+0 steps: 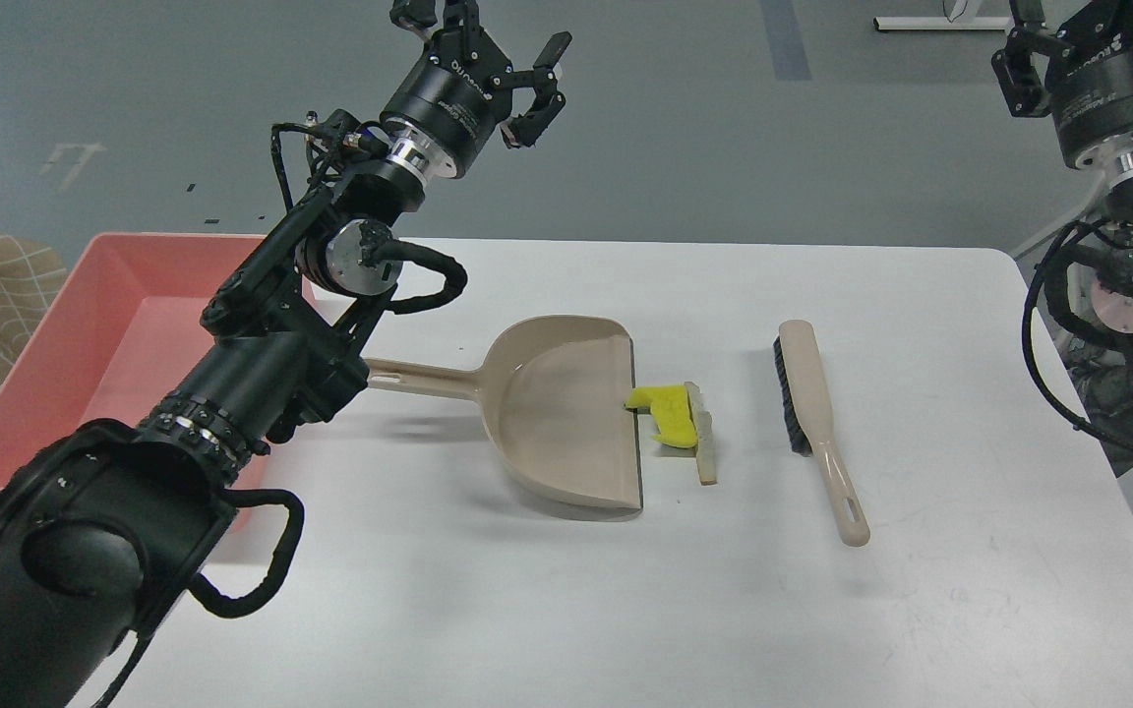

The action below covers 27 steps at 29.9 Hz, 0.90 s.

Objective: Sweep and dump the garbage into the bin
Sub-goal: 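Lower the left arm from the raised pose toward the dustpan handle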

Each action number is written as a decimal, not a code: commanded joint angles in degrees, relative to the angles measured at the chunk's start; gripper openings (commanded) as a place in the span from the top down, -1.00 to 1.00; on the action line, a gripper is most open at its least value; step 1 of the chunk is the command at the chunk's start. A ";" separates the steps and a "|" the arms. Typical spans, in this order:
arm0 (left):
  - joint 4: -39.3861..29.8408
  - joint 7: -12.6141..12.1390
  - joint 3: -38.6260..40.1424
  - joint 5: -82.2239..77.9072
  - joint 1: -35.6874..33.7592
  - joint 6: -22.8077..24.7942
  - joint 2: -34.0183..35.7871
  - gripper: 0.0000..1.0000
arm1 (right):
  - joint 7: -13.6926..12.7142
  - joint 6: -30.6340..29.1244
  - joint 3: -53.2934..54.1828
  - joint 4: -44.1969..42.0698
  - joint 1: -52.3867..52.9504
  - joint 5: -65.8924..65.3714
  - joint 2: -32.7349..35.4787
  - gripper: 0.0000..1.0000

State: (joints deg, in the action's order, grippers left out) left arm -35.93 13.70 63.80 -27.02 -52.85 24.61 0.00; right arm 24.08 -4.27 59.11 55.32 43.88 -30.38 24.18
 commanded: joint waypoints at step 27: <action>0.77 0.54 -5.09 1.01 3.72 -3.86 2.28 -0.98 | -0.09 0.66 1.01 -3.90 -1.69 0.67 -0.27 -1.00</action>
State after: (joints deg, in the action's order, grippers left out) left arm -35.18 14.20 58.71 -26.06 -49.66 20.77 1.93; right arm 24.04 -3.83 60.04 51.52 42.02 -29.85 23.91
